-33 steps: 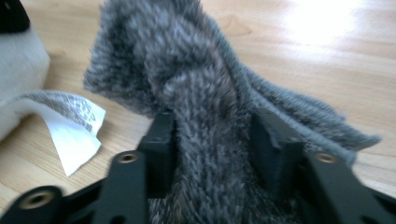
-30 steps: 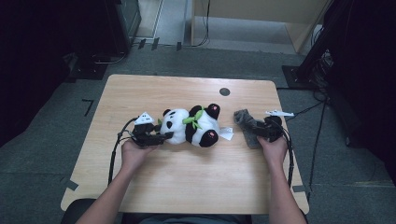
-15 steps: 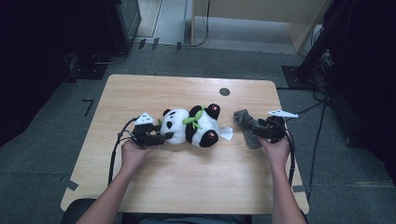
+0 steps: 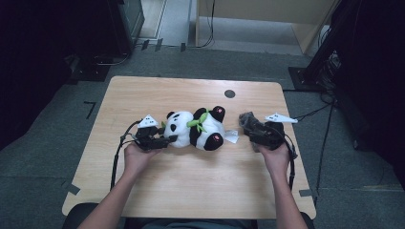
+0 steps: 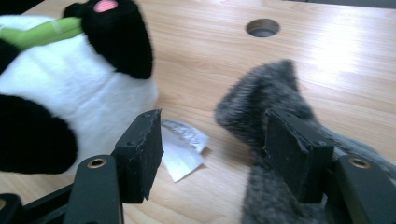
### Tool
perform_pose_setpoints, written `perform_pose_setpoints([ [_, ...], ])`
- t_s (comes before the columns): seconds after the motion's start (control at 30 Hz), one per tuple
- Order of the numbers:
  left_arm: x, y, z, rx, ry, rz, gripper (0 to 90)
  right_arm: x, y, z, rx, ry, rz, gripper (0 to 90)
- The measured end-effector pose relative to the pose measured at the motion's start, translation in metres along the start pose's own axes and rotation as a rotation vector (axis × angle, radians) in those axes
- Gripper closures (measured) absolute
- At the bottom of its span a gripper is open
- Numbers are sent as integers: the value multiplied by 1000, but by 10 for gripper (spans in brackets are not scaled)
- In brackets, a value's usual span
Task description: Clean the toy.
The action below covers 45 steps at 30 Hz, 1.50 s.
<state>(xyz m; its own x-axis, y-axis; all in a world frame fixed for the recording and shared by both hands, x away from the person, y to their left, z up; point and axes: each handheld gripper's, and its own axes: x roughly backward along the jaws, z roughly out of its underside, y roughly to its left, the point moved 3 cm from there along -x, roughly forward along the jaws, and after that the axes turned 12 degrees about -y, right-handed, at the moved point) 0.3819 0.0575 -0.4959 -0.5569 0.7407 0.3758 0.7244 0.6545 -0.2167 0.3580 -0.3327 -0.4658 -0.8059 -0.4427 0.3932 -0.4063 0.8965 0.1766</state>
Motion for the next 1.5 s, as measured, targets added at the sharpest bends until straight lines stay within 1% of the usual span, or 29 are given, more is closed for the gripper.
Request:
perform_pose_setpoints([
  [0.1, 0, 0, 0, 0, 0, 1, 431, 0, 9, -1, 13, 6, -18, 361],
  [0.2, 0, 0, 0, 1, 0, 0, 432, 2, 19, -3, 3, -3, -53, 355],
  [0.27, 0, 0, 0, -1, 1, -2, 431, 2, 24, -4, 3, -8, -69, 338],
  [0.3, 0, -1, 0, -3, 2, -1, 431, 2, 27, -4, 14, -10, -73, 331],
  [0.4, 1, -1, 0, -5, 3, -3, 431, 3, 37, -6, 25, -17, -99, 307],
  [0.47, 1, -1, 0, -5, 3, -3, 431, 3, 44, -7, 29, -21, -121, 286],
  [0.53, 1, -1, 0, -3, 3, -4, 432, 3, 49, -7, 22, -27, -145, 269],
  [0.63, 1, -2, -1, 2, 3, -7, 435, 3, 56, -7, 21, -31, -189, 246],
  [0.73, 0, -3, -2, 9, 4, -13, 442, 3, 64, -7, 41, -32, -212, 217],
  [0.87, 1, -3, -3, 19, 6, -15, 445, 4, 72, -7, 49, -43, -261, 205],
  [0.93, 1, -3, -3, 19, 6, -16, 445, 3, 77, -6, 55, -45, -285, 183],
  [0.97, 1, -3, -3, 20, 6, -16, 444, 2, 79, -4, 64, -44, -303, 172],
  [1.07, 1, -3, -3, 21, 4, -14, 444, -3, 83, 1, 101, -30, -333, 165],
  [1.17, 0, -2, -3, 22, 2, -12, 443, -9, 87, 6, 124, -11, -348, 150],
  [1.23, 0, -3, -3, 22, 3, -13, 443, -14, 90, 9, 135, -1, -350, 146],
  [1.3, 0, -2, -2, 23, 2, -11, 441, -21, 90, 12, 131, 11, -354, 147],
  [1.37, 0, -2, -2, 25, -1, -10, 436, -27, 90, 14, 132, 19, -346, 147],
  [1.43, 0, -2, -2, 30, -4, -5, 426, -33, 90, 15, 141, 24, -327, 150],
  [1.5, 0, -2, -1, 33, -6, -2, 414, -38, 89, 16, 148, 26, -322, 147],
])
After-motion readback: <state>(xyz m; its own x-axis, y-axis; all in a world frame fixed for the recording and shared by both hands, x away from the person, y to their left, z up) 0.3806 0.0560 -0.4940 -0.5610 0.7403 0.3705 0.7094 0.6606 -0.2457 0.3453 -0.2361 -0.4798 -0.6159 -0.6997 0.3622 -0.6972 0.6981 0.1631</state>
